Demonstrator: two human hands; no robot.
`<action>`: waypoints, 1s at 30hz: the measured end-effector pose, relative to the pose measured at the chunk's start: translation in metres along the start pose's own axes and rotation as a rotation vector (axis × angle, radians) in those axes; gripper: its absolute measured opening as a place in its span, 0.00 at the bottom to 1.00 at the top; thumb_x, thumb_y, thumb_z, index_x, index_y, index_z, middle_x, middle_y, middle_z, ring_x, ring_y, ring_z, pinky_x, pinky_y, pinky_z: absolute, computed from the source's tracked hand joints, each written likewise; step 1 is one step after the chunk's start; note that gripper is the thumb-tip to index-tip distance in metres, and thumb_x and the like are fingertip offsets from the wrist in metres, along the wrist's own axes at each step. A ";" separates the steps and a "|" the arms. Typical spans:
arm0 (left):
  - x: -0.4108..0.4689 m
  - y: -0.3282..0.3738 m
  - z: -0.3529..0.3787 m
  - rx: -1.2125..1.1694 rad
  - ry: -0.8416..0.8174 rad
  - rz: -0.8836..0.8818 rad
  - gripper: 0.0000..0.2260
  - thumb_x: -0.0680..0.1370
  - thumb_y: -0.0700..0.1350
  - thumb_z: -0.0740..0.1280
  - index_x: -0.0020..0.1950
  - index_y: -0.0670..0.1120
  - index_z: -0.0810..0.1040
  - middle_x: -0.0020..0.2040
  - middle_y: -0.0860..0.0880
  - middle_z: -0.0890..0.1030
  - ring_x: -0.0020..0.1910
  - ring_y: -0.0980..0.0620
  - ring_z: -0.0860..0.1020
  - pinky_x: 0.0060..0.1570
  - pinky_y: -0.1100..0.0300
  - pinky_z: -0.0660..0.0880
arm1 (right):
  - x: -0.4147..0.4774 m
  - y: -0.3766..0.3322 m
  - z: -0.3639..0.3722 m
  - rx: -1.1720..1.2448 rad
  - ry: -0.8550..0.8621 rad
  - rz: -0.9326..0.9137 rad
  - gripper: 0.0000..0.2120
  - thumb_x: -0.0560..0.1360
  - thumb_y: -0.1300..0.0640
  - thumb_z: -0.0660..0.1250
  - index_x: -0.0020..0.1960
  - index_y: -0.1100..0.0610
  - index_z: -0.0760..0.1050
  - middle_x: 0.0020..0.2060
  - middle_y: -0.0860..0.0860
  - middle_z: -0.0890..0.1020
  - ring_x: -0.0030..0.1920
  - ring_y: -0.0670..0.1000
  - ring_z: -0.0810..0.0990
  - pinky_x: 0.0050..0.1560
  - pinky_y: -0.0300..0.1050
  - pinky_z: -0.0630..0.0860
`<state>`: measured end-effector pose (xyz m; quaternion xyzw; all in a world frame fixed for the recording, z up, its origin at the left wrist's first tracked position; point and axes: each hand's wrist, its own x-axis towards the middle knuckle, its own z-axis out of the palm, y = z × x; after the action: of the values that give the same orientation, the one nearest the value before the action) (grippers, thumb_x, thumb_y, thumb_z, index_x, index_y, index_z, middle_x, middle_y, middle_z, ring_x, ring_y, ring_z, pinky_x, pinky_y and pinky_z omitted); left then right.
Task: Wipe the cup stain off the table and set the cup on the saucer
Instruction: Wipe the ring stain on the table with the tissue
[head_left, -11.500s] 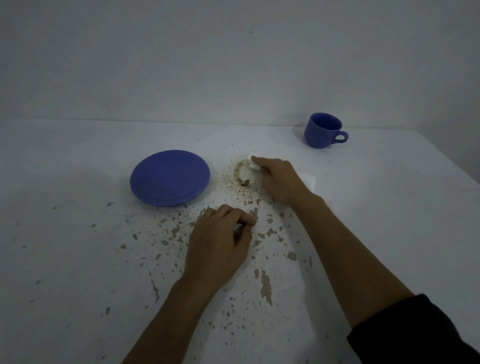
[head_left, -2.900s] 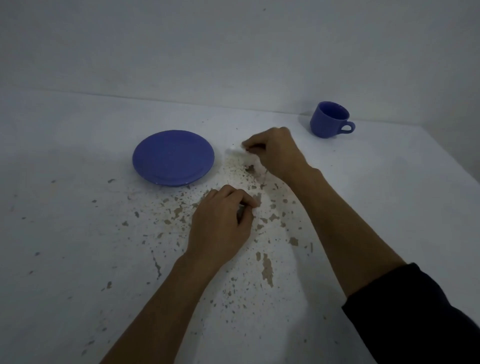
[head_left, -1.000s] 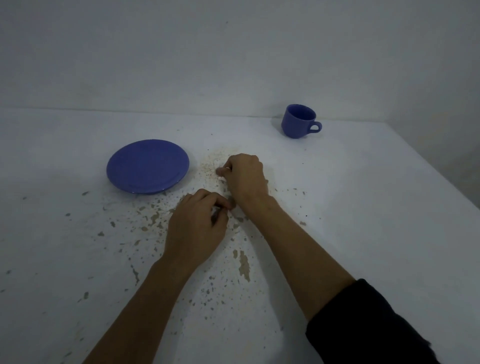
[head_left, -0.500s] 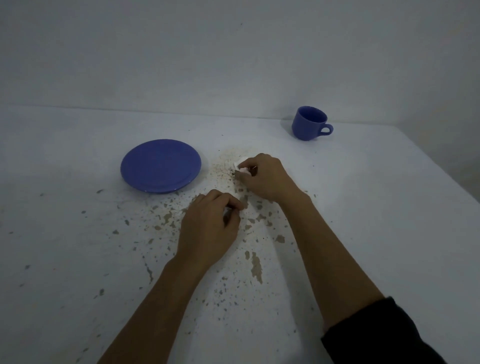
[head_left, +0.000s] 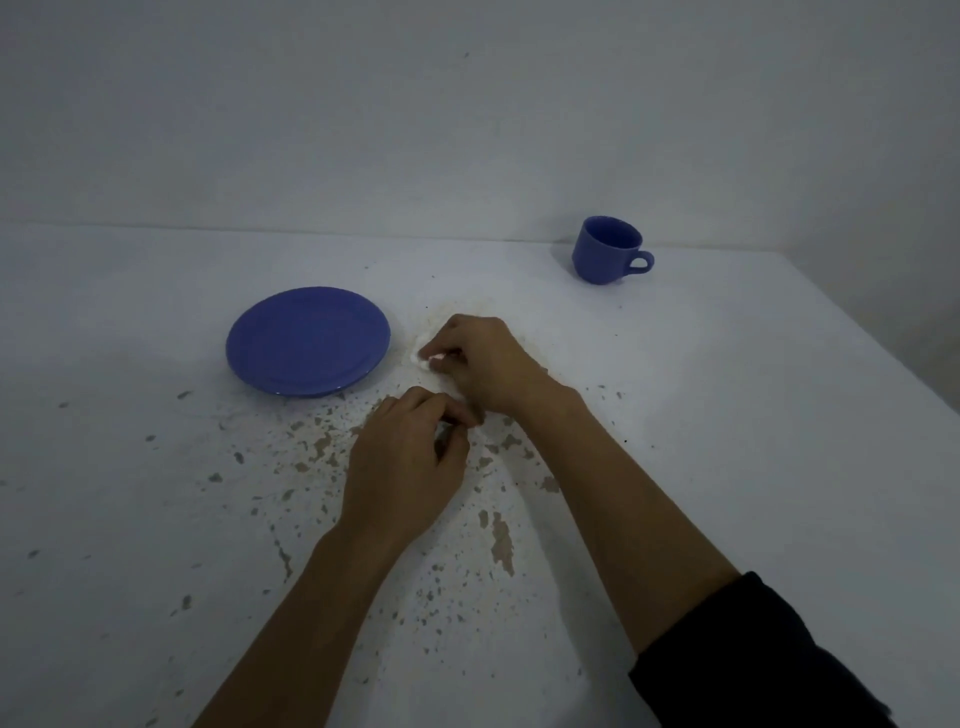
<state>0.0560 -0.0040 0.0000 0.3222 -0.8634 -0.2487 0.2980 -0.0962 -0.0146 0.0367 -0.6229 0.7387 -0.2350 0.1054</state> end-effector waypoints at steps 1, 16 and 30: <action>0.000 0.000 0.000 -0.010 0.003 0.007 0.05 0.75 0.43 0.67 0.48 0.50 0.81 0.46 0.53 0.81 0.42 0.54 0.75 0.44 0.62 0.69 | -0.004 0.001 -0.001 0.024 -0.028 -0.033 0.10 0.75 0.60 0.68 0.54 0.58 0.82 0.52 0.56 0.83 0.48 0.47 0.78 0.50 0.36 0.72; 0.000 -0.001 0.000 0.012 -0.004 0.005 0.05 0.75 0.45 0.66 0.49 0.52 0.81 0.47 0.56 0.80 0.43 0.56 0.74 0.44 0.63 0.69 | -0.009 0.009 -0.007 0.071 0.060 0.011 0.09 0.75 0.62 0.67 0.54 0.59 0.82 0.52 0.56 0.84 0.50 0.52 0.81 0.54 0.40 0.75; 0.001 0.001 -0.002 -0.003 0.004 0.016 0.05 0.76 0.43 0.66 0.48 0.50 0.80 0.46 0.53 0.79 0.43 0.55 0.76 0.44 0.64 0.71 | -0.024 0.044 -0.014 -0.289 0.150 0.327 0.16 0.77 0.64 0.63 0.64 0.56 0.75 0.57 0.58 0.75 0.56 0.57 0.73 0.61 0.51 0.74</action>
<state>0.0560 -0.0040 0.0023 0.3153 -0.8650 -0.2468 0.3023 -0.1363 0.0167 0.0246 -0.4845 0.8615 -0.1521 -0.0034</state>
